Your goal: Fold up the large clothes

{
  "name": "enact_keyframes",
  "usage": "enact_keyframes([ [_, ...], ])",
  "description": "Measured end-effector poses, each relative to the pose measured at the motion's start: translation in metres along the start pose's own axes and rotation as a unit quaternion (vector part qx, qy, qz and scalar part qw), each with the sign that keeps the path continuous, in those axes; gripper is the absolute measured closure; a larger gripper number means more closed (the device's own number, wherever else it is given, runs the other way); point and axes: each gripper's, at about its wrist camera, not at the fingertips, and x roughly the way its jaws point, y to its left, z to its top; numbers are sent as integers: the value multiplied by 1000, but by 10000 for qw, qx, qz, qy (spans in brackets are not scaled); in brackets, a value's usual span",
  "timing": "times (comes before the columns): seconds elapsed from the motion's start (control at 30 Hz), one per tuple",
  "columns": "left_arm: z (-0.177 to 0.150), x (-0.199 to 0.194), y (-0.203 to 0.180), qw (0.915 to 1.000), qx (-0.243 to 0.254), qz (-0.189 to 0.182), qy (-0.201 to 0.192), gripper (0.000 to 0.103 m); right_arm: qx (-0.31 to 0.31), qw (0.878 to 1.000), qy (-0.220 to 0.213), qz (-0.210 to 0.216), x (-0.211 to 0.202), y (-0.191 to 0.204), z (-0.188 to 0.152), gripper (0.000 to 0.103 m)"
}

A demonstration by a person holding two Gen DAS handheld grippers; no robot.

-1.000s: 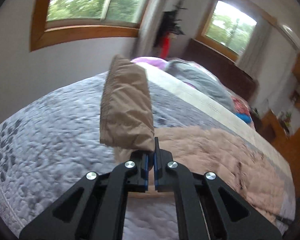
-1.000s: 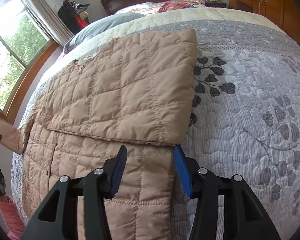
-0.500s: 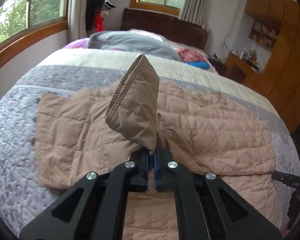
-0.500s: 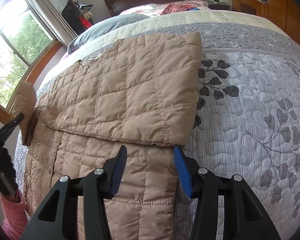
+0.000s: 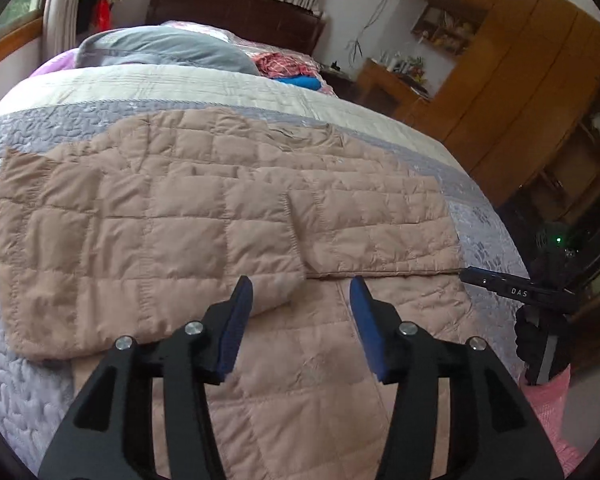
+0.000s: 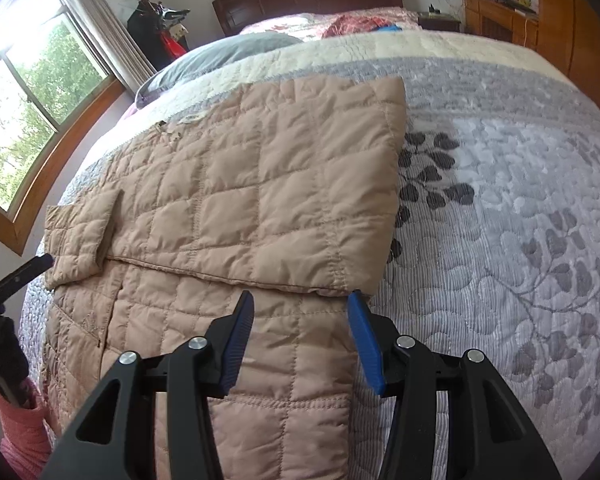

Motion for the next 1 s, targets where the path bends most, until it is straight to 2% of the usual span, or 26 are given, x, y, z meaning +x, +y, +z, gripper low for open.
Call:
enact_keyframes([
  [0.03, 0, -6, 7, 9998, -24, 219, -35, 53, -34, 10000, -24, 38, -3, 5, 0, 53],
  [0.1, 1, -9, 24, 9958, -62, 908, -36, 53, -128, 9998, -36, 116, -8, 16, 1, 53],
  [0.17, 4, -6, 49, 9857, -155, 1678, -13, 55, -283, 9995, 29, 124, -9, 32, 2, 53],
  [0.27, 3, 14, 82, 9776, -433, 2025, 369, 57, -442, 9980, 302, 343, -1, 60, 4, 53],
  [0.37, -3, 41, 97, 9751, -482, 2048, 703, 57, -586, 9957, 592, 404, 12, 90, 6, 53],
  [0.47, -4, 49, 96, 9733, -407, 2175, 606, 57, -716, 9938, 794, 294, 28, 115, 6, 53],
  [0.57, -4, 48, 98, 9754, -497, 2077, 555, 57, -732, 9912, 1069, 257, 47, 133, 4, 53],
  [0.63, -2, 41, 99, 9772, -633, 1958, 515, 57, -693, 9895, 1251, 205, 60, 143, 4, 53],
  [0.7, 0, 26, 94, 9795, -710, 1837, 417, 57, -746, 9896, 1214, 211, 61, 154, 6, 53],
  [0.77, 5, 12, 93, 9817, -719, 1743, 256, 56, -791, 9893, 1159, 393, 60, 167, 11, 53],
  [0.93, 15, -13, 103, 9785, -779, 1910, -80, 54, -793, 9855, 1236, 851, 74, 210, 31, 53],
  [1.0, 16, -19, 113, 9764, -890, 1967, -113, 54, -734, 9849, 1318, 854, 87, 216, 38, 53],
])
